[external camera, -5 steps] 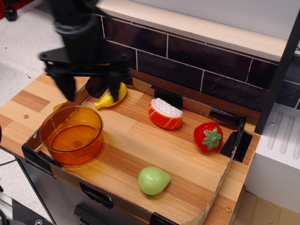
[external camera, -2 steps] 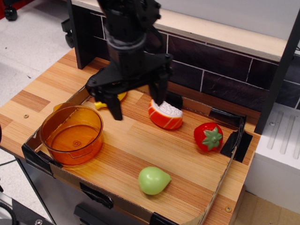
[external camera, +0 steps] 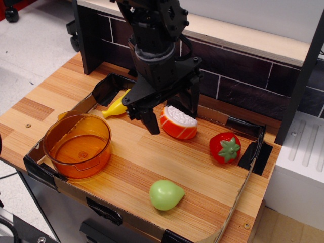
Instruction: Put sushi in pot
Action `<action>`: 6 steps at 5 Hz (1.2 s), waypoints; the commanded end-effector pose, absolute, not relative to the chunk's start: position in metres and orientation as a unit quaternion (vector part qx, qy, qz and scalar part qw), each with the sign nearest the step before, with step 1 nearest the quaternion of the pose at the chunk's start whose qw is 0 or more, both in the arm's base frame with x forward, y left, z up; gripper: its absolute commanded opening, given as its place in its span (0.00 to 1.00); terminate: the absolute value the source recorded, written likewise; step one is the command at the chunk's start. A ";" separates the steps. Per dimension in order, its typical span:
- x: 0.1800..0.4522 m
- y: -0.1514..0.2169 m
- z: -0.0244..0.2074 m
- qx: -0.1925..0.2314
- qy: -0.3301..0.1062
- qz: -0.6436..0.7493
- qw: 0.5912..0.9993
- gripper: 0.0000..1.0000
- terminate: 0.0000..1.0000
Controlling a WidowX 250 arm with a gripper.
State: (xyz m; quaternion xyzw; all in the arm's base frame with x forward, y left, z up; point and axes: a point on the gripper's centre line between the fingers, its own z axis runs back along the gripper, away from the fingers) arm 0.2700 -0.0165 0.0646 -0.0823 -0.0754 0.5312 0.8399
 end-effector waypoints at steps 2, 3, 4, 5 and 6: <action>0.306 -0.006 0.060 -0.059 -0.074 0.655 0.749 1.00 0.00; 0.309 -0.010 0.052 -0.056 -0.076 0.659 0.747 1.00 0.00; 0.313 -0.012 0.044 -0.051 -0.071 0.656 0.750 1.00 0.00; 0.316 -0.015 0.034 -0.041 -0.068 0.647 0.758 1.00 0.00; 0.317 -0.015 0.025 -0.029 -0.057 0.645 0.762 1.00 0.00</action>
